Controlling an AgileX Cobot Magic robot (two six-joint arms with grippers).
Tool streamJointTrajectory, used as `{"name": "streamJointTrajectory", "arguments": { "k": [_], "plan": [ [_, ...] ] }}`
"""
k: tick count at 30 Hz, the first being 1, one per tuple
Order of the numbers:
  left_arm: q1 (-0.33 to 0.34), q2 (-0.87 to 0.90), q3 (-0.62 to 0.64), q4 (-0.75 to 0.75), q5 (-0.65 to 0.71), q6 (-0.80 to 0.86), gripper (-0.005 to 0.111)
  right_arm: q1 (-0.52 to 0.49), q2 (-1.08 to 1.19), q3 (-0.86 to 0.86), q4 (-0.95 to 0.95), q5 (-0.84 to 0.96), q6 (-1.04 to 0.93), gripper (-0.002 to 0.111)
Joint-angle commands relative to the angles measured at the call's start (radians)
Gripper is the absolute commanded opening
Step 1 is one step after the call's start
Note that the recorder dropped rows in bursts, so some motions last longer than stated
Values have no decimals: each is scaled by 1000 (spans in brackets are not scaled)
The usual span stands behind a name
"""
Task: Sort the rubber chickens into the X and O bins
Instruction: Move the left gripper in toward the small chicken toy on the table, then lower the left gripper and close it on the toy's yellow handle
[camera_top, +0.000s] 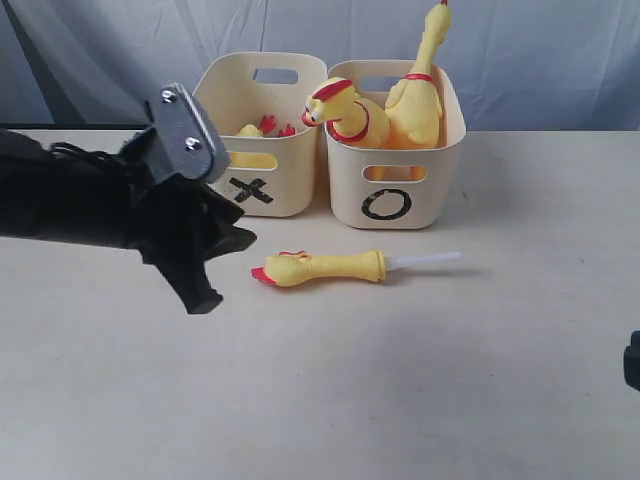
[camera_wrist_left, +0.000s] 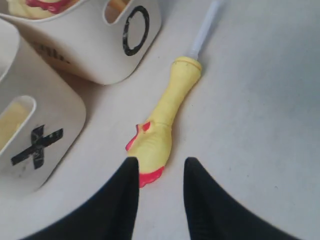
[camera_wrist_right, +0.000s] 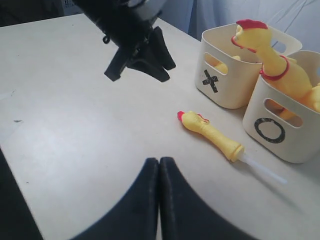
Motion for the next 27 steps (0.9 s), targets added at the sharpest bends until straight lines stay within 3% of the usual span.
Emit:
{"name": "streamJointTrajectory", "arguments": {
  "k": [1,5,13,27],
  "plan": [
    [-96,125,-62,23,-106,18,30,1,-5,4,-5,3,-2,-1],
    [-151,206,-98,25,-163,35,33,1,-5,4,-5,5,-2,-1],
    [-246,347,-160,7,-377,32,62,1,-5,4,-11,8,-2,-1],
    [-257,542,-334,-9,-368,27,64,1,-5,4,-11,7,28,-1]
  ]
}}
